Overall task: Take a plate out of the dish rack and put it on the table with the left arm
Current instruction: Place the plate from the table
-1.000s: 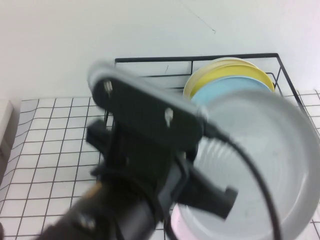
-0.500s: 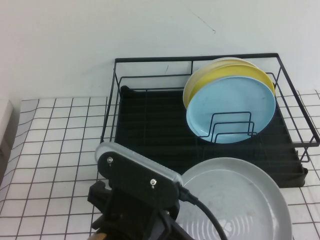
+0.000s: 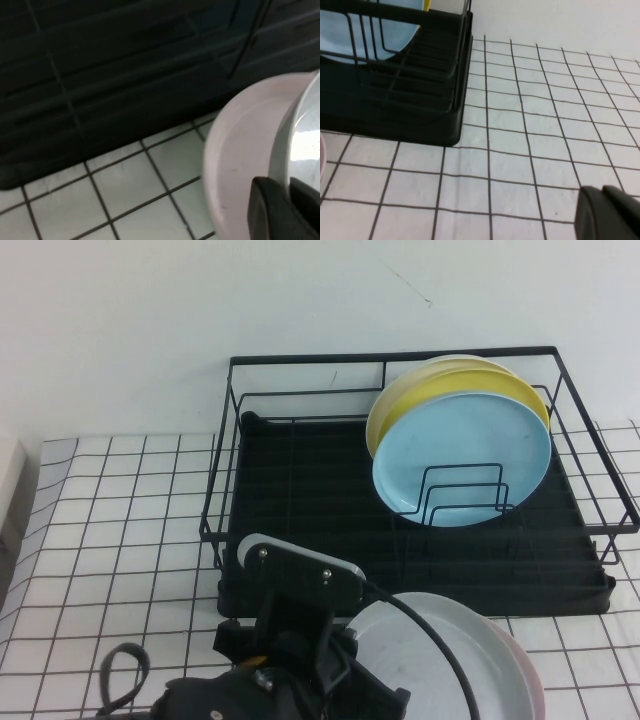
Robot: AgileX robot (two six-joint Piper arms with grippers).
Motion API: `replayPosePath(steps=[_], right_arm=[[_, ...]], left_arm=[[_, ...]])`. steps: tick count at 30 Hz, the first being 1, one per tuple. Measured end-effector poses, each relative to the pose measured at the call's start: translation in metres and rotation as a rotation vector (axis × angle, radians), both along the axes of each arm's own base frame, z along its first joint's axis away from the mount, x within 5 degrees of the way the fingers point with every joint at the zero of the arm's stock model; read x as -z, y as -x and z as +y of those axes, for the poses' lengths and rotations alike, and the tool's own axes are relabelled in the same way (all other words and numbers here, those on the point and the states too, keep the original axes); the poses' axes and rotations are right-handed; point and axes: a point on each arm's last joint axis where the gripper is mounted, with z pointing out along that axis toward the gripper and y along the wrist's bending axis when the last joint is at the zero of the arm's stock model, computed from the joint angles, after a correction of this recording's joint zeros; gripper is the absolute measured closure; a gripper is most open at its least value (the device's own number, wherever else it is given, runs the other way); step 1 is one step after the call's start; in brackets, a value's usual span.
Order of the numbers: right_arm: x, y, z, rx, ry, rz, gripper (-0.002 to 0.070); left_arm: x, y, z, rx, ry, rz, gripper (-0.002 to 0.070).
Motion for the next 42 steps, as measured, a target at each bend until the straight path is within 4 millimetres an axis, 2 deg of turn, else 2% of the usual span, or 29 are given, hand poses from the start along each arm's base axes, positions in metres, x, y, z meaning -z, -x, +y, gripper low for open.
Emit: replayPosePath(steps=[7, 21, 29, 34, 37, 42], right_arm=[[0.000, 0.000, 0.000, 0.000, 0.000, 0.000, 0.0679], [0.000, 0.000, 0.000, 0.000, 0.000, 0.000, 0.0679], [0.000, 0.000, 0.000, 0.000, 0.000, 0.000, 0.0679], [0.000, 0.000, 0.000, 0.000, 0.000, 0.000, 0.0679], [0.000, 0.000, 0.000, 0.000, 0.000, 0.000, 0.0679], [0.000, 0.000, 0.000, 0.000, 0.000, 0.000, 0.0679]], left_arm=[[0.028, -0.013, -0.003, -0.065, -0.030, 0.076, 0.0673], [0.027, -0.016, -0.008, -0.031, -0.012, 0.018, 0.0673], [0.045, -0.020, -0.013, -0.011, -0.076, 0.006, 0.0673], [0.048, -0.023, -0.014, 0.002, -0.095, -0.025, 0.0668], [0.046, -0.024, -0.016, 0.043, -0.107, -0.065, 0.0627], [0.044, -0.024, -0.019, 0.081, -0.105, -0.101, 0.0454]])
